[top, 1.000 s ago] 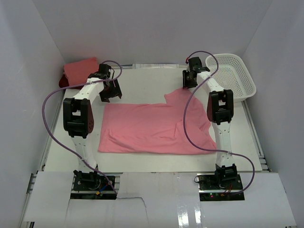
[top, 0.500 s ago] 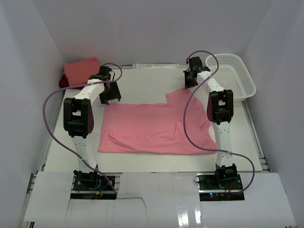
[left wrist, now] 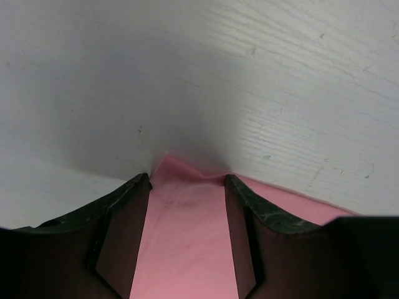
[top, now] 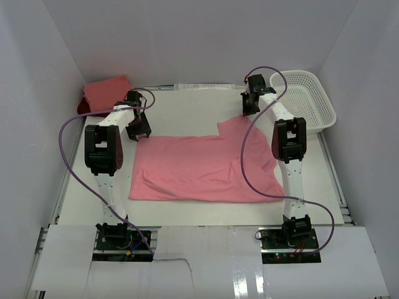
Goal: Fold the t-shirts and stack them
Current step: Grap the side of the flattened tshirt furthest away from the robot with both arms
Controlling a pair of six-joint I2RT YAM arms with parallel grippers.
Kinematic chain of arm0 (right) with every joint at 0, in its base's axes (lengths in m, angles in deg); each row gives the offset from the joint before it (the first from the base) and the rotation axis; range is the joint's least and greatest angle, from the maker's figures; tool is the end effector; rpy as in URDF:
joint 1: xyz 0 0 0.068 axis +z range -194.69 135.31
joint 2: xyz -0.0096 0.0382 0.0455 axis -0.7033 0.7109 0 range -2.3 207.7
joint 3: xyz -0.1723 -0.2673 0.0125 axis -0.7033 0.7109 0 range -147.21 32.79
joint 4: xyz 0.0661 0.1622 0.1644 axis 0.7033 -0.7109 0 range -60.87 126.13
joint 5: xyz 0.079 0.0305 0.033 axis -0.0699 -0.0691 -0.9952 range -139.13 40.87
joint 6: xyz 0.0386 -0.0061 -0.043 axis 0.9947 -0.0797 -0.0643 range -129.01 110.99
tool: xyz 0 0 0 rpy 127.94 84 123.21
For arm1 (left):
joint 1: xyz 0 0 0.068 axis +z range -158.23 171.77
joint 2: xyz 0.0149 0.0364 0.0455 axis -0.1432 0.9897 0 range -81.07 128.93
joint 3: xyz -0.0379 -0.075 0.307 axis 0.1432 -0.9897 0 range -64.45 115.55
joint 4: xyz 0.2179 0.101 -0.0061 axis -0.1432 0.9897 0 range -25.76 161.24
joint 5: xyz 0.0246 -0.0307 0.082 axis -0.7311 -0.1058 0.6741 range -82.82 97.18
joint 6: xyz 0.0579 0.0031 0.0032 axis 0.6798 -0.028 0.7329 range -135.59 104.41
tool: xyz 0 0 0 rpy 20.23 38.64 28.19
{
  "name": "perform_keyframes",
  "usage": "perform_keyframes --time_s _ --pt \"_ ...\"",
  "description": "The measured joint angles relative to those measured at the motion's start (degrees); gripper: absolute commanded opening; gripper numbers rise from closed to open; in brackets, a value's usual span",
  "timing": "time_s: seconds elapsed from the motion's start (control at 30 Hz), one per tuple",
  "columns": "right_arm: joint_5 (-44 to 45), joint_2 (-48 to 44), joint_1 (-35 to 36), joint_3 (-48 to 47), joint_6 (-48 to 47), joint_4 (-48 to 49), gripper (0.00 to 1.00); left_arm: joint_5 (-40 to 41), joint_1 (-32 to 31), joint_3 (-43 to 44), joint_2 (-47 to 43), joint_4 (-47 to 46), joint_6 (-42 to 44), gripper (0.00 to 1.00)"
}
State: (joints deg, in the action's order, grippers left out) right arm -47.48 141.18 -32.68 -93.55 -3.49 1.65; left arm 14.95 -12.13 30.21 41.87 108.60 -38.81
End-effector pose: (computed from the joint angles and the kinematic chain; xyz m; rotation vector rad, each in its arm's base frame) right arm 0.5593 0.1178 0.1995 -0.1277 2.4703 0.0960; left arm 0.4468 -0.0249 0.2118 -0.5012 2.7697 0.0850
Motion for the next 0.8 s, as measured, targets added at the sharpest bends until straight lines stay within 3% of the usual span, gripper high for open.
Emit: perform_keyframes --time_s 0.27,0.4,0.43,0.5,0.53,0.8 --pt "-0.17 0.00 0.00 0.02 -0.20 0.02 0.08 0.66 0.20 0.87 0.52 0.17 -0.20 0.61" --pt "-0.17 0.00 0.00 0.02 -0.22 0.02 0.08 0.44 0.83 1.46 0.92 0.22 -0.48 0.42" --pt "-0.17 0.00 0.00 0.02 -0.22 0.02 0.08 0.26 1.09 1.75 1.11 0.22 -0.55 0.28" --pt "-0.17 0.00 0.00 0.02 -0.22 0.02 0.08 -0.22 1.62 2.12 1.38 0.11 -0.74 0.15" --pt "-0.17 0.00 0.00 0.02 -0.22 0.02 0.08 -0.50 1.86 2.23 1.44 0.07 -0.85 0.00" --pt "-0.15 -0.17 -0.07 0.02 -0.17 0.00 0.08 -1.97 2.69 2.62 1.51 0.17 -0.79 0.00"
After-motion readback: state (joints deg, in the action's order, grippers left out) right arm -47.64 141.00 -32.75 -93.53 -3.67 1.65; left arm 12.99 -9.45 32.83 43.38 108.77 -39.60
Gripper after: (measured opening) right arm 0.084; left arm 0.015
